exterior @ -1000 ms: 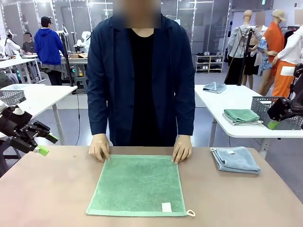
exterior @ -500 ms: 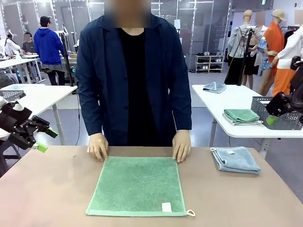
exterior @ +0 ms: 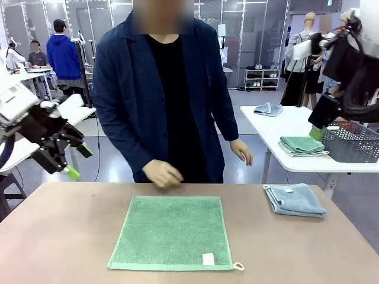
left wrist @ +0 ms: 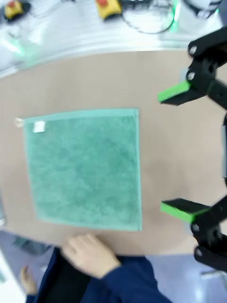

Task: Fold the towels and place them in the basket.
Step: When a person lays out a Towel with hook on the table, fold it in half twice.

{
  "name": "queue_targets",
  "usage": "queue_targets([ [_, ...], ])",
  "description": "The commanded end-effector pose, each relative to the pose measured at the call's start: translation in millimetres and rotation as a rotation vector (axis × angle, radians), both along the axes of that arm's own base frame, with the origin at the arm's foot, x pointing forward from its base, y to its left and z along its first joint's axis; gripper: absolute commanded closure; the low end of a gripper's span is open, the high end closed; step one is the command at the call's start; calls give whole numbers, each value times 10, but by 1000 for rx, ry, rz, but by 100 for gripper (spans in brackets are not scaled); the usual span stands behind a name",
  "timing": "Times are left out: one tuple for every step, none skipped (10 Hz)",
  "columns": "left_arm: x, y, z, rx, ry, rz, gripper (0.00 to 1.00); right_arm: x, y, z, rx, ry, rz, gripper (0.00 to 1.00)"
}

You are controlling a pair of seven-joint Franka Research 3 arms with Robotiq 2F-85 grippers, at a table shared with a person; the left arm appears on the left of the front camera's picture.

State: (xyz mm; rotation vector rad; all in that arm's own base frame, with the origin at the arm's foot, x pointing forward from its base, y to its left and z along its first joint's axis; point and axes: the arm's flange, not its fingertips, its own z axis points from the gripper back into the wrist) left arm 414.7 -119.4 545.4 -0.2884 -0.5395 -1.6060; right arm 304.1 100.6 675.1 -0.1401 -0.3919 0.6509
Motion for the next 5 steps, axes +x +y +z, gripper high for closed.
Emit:
queue_targets([
  [6,-233,-56,155,-5,18,0,-38,45,19,-34,68,280,0],
  [-11,-372,-56,199,-18,27,0,-107,101,25,-11,119,405,0],
  [-29,-454,-70,229,-29,42,0,-140,125,10,-6,144,474,0],
  [-66,-513,-82,256,-27,86,0,-167,158,-29,-11,178,532,0],
  [-107,-574,-90,289,-23,127,0,-186,197,-89,-36,214,580,0],
])
